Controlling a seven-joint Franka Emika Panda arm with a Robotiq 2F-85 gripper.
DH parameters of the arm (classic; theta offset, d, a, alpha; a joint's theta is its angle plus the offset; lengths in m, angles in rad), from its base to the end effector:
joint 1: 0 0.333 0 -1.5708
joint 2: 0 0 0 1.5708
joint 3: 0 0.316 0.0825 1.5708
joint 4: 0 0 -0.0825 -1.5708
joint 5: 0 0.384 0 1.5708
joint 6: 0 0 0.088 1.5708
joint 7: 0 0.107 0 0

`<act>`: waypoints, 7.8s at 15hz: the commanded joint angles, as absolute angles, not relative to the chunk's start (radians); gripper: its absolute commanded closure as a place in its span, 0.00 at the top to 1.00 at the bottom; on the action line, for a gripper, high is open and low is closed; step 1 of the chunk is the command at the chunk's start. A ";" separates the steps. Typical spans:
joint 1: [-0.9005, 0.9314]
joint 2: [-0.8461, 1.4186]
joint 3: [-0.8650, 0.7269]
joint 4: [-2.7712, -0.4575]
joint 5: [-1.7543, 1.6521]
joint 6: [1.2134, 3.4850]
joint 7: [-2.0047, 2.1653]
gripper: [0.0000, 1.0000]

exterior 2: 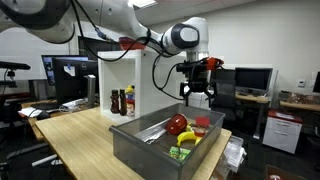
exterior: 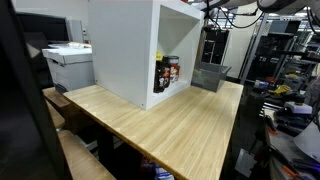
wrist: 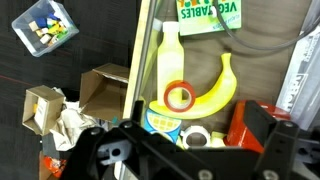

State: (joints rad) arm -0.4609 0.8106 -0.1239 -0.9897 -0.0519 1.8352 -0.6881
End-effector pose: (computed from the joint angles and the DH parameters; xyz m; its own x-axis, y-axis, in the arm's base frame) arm 0.6581 -0.3999 0.3833 0.9867 0.1511 -0.0602 0.1579 -0.9787 0.1315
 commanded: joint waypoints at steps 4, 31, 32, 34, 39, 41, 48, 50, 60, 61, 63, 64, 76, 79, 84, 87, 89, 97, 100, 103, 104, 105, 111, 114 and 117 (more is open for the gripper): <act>-0.458 0.812 -0.125 -0.993 -0.055 1.838 -0.686 1.00; -0.481 0.942 -0.044 -0.977 -0.023 1.875 -0.711 1.00; -0.483 0.945 -0.041 -0.976 -0.023 1.875 -0.711 1.00; -0.486 0.951 -0.038 -0.975 -0.024 1.876 -0.711 1.00; -0.484 0.959 -0.037 -0.972 -0.030 1.877 -0.710 1.00; -0.484 0.962 -0.037 -0.969 -0.032 1.877 -0.711 1.00; -0.487 0.978 -0.040 -0.951 -0.033 1.874 -0.706 1.00; -0.490 0.986 -0.040 -0.942 -0.033 1.875 -0.706 1.00; -0.482 1.009 -0.046 -0.889 -0.051 1.882 -0.707 1.00; -0.481 1.010 -0.046 -0.885 -0.051 1.881 -0.706 1.00; -0.480 1.012 -0.045 -0.877 -0.050 1.878 -0.705 1.00; -0.481 1.015 -0.043 -0.873 -0.047 1.876 -0.707 1.00; -0.486 1.057 -0.031 -0.842 -0.042 1.858 -0.711 1.00; -0.484 1.066 -0.032 -0.828 -0.044 1.855 -0.711 1.00; -0.483 1.075 -0.032 -0.814 -0.046 1.853 -0.715 0.70; -0.483 1.079 -0.032 -0.808 -0.046 1.851 -0.717 0.52; -0.483 1.081 -0.031 -0.806 -0.046 1.850 -0.719 0.39; -0.496 1.080 -0.023 -0.809 -0.033 1.845 -0.714 0.02; -0.501 1.077 -0.024 -0.813 -0.032 1.846 -0.710 0.00; -0.503 1.070 -0.024 -0.821 -0.031 1.844 -0.701 0.37; -0.497 1.060 -0.027 -0.834 -0.037 1.856 -0.700 0.41; -0.495 1.055 -0.025 -0.839 -0.038 1.860 -0.699 0.54; -0.490 1.026 -0.011 -0.862 -0.040 1.882 -0.704 0.99; -0.486 1.025 -0.011 -0.863 -0.043 1.886 -0.706 1.00; -0.483 1.031 -0.011 -0.858 -0.044 1.879 -0.704 1.00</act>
State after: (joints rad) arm -0.4815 1.0560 -0.0164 -0.8259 -0.0456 1.8746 -0.6886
